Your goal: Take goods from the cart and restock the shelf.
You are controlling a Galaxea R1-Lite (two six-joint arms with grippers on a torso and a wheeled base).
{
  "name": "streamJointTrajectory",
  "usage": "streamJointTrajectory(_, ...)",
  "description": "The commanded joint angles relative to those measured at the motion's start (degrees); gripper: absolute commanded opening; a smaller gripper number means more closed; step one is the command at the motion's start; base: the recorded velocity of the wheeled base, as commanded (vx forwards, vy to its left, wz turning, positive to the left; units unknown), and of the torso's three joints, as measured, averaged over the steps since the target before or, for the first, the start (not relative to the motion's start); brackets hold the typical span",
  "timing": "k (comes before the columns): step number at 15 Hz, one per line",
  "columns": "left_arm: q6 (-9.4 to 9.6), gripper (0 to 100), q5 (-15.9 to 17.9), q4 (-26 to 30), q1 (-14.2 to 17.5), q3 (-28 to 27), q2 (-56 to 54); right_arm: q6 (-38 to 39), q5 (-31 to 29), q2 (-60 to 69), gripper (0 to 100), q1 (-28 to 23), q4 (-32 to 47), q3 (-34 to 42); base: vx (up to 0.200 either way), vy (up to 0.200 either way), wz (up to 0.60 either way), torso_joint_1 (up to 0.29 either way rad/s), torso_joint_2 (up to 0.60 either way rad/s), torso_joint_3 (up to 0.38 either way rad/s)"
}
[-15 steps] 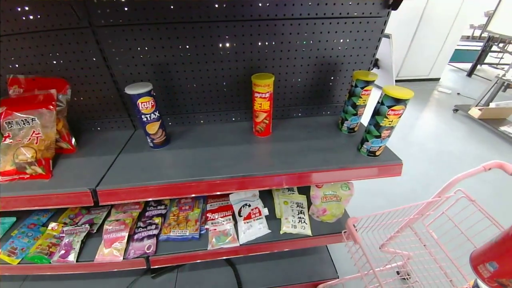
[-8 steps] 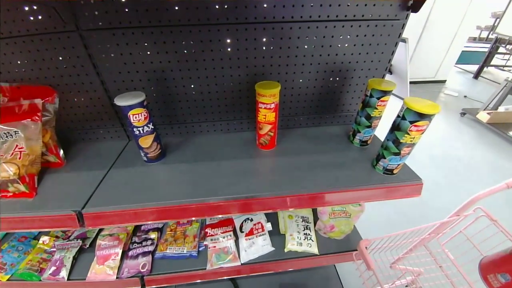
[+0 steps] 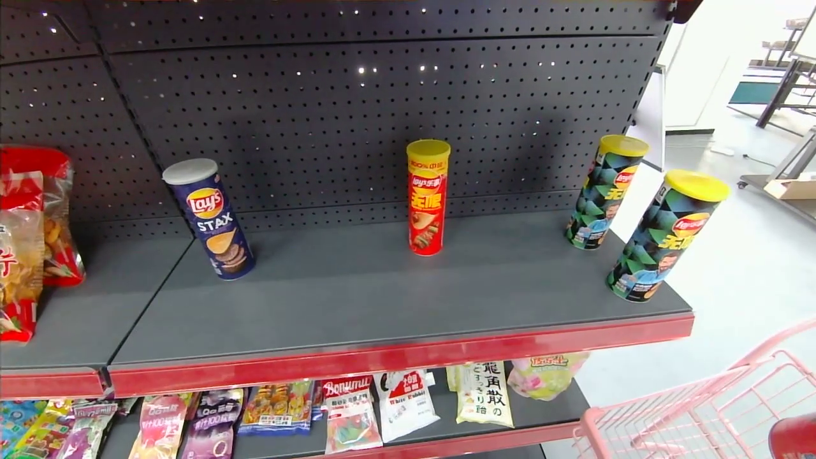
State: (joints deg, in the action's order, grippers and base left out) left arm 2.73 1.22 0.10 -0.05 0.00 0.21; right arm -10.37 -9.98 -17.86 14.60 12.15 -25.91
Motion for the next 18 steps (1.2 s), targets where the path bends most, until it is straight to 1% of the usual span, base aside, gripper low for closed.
streamJointTrajectory(1, -0.01, 100, 0.0, 0.0, -0.7, 0.0, 2.8, -1.6, 0.1, 7.4, 0, -0.1, 0.1, 3.3, 0.0, 0.0, 0.0, 0.0, 0.0, 0.0)
streamJointTrajectory(3, 0.43, 100, 0.3, -0.1, -1.4, -0.1, 4.0, -1.2, 1.4, 9.9, 0, 0.0, -0.2, 4.8, 0.0, 0.0, 0.0, 0.0, 0.0, 0.0)
streamJointTrajectory(4, 0.43, 100, 1.3, -0.1, -2.3, 0.0, 3.9, -0.4, 2.2, 10.0, 0, 0.0, -0.3, 4.9, 0.0, 0.0, 0.0, 0.0, 0.0, 0.0)
streamJointTrajectory(5, 0.43, 100, 2.7, -0.3, -2.3, -0.1, 3.9, 0.6, 2.3, 10.1, 0, 0.0, -0.3, 5.2, 0.0, 0.0, 0.0, 0.0, 0.0, 0.0)
streamJointTrajectory(6, -0.01, 100, 5.1, -0.4, -2.9, -5.0, 7.3, 1.3, 2.4, 10.0, 0, 0.0, -0.4, 5.8, 0.0, 0.0, 0.0, 0.0, 0.0, 0.0)
streamJointTrajectory(7, -2.03, 100, 6.3, -0.1, -3.5, -15.4, 19.5, 1.5, 2.3, 9.9, 0, 0.0, -0.3, 6.3, 0.0, 0.0, 0.0, 0.0, 0.0, 0.0)
streamJointTrajectory(8, -3.43, 100, 6.5, -0.2, -3.4, -19.1, 24.1, 1.6, 2.2, 9.9, 0, 0.0, -0.3, 6.7, 0.0, 0.0, 0.0, 0.0, 0.0, 0.0)
streamJointTrajectory(9, -3.08, 100, 8.0, -1.2, -4.2, -24.3, 34.4, 1.9, 2.2, 9.2, 0, -0.1, -0.3, 7.3, 0.0, 0.0, 0.0, 0.0, 0.0, 0.0)
streamJointTrajectory(10, -1.68, 100, 10.5, -3.4, -5.5, -26.1, 40.0, 1.9, 2.0, 7.8, 0, -0.1, -0.5, 7.0, 0.0, 0.0, 0.0, 0.0, 0.0, 0.0)
streamJointTrajectory(11, -0.53, 100, 13.5, -8.5, -7.7, -28.9, 49.8, 1.9, 2.0, 6.2, 0, -0.3, -1.7, 6.2, 0.0, 0.0, 0.0, 0.0, 0.0, 0.0)
streamJointTrajectory(12, 0.7, 100, 14.2, -12.1, -9.4, -30.9, 56.7, 1.8, 2.0, 5.8, 0, -0.4, -3.2, 6.0, 0.0, 0.0, 0.0, 0.0, 0.0, 0.0)
streamJointTrajectory(13, 1.58, 100, 14.9, -13.9, -12.0, -32.3, 61.6, 1.7, 2.0, 5.8, 0, -0.4, -3.5, 5.6, 0.0, 0.0, 0.0, 0.0, 0.0, 0.0)
streamJointTrajectory(15, 1.84, 100, 21.1, -14.3, -17.2, -38.2, 70.3, 1.8, 2.1, 5.4, 0, -0.2, -3.5, 4.3, 0.0, 0.0, 0.0, 0.0, 0.0, 0.0)
streamJointTrajectory(16, 1.84, 100, 23.1, -14.2, -19.7, -41.5, 74.1, 2.3, 2.1, 4.9, 0, -0.2, -3.5, 4.1, 0.0, 0.0, 0.0, 0.0, 0.0, 0.0)
streamJointTrajectory(17, 2.19, 100, 24.0, -14.7, -20.4, -45.0, 79.2, 3.4, 2.2, 4.2, 0, -0.1, -3.5, 4.1, 0.0, 0.0, 0.0, 0.0, 0.0, 0.0)
streamJointTrajectory(18, 3.33, 100, 25.6, -15.7, -20.4, -47.3, 83.1, 4.0, 2.2, 4.1, 0, -0.1, -3.5, 4.2, 0.0, 0.0, 0.0, 0.0, 0.0, 0.0)
